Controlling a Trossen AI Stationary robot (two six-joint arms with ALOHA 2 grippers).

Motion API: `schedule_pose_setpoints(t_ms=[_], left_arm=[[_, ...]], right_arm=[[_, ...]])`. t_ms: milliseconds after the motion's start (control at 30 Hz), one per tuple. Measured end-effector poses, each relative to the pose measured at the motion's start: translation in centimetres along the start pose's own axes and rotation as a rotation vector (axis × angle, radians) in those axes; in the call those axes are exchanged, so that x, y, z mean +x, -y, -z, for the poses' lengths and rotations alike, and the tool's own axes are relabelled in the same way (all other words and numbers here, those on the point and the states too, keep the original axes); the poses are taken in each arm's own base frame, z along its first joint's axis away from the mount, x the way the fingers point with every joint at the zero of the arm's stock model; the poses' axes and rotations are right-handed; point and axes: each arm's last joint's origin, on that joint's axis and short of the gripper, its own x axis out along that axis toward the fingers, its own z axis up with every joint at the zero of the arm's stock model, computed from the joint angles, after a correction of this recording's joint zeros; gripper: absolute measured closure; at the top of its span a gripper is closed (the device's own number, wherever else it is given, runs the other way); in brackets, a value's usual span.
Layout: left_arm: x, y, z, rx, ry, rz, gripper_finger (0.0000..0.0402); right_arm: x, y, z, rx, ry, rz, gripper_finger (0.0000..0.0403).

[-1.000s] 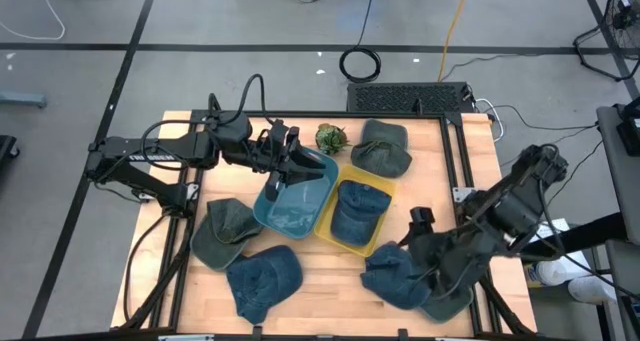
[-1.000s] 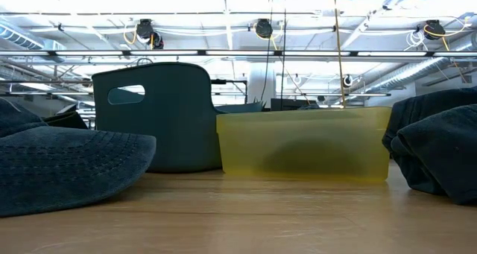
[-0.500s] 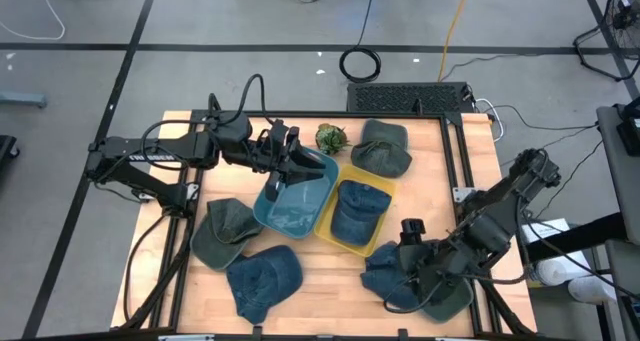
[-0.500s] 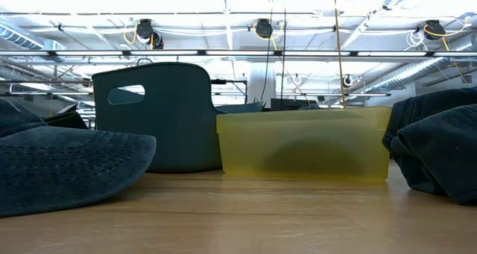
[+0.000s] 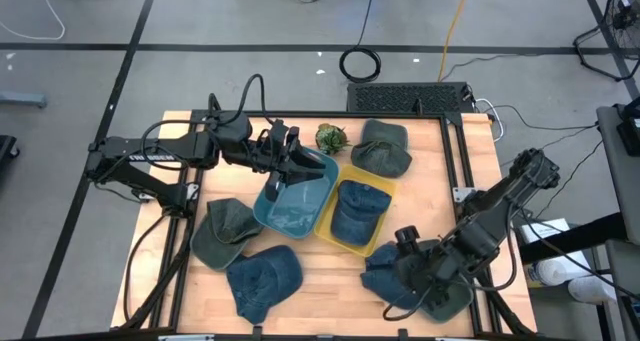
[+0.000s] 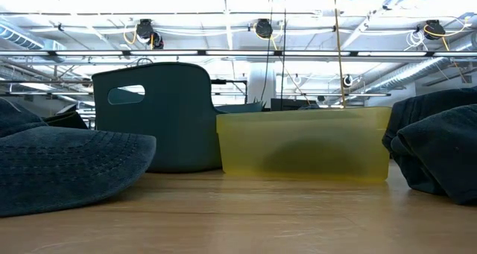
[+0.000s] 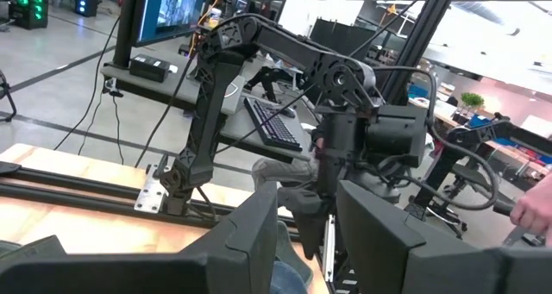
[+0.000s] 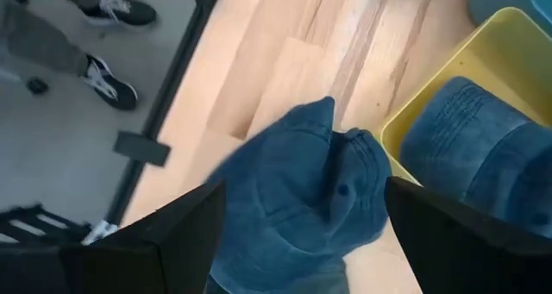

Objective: Pick & Place hat
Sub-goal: Put the right blue cap into the yellow bin

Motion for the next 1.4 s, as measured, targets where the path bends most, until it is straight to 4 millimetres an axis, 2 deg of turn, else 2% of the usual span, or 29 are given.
schedule_pose_setpoints(t_ms=[300, 433, 567, 900, 1067, 1400], left_arm=[[0.0, 0.0, 0.0, 0.000, 0.000, 0.000, 0.0273], [0.0, 0.0, 0.0, 0.000, 0.000, 0.000, 0.0273], [0.0, 0.0, 0.0, 0.000, 0.000, 0.000, 0.0273], [0.0, 0.0, 0.0, 0.000, 0.000, 0.000, 0.0273], [0.0, 0.0, 0.0, 0.000, 0.000, 0.000, 0.0272], [0.0, 0.0, 0.0, 0.000, 0.000, 0.000, 0.0273]], right_arm=[[2.2, 0.2, 1.4, -0.164, -0.082, 0.021, 0.0099], [3.8, 0.2, 2.1, -0.253, -0.110, -0.054, 0.0099], [5.1, 0.1, 2.6, -0.347, -0.103, -0.110, 0.0099], [7.5, 0.2, 3.9, -0.590, -0.097, -0.126, 0.0099], [9.1, 0.6, 4.8, -0.617, -0.082, -0.197, 0.0099], [11.8, 2.5, 6.7, -0.579, -0.109, -0.217, 0.0099]])
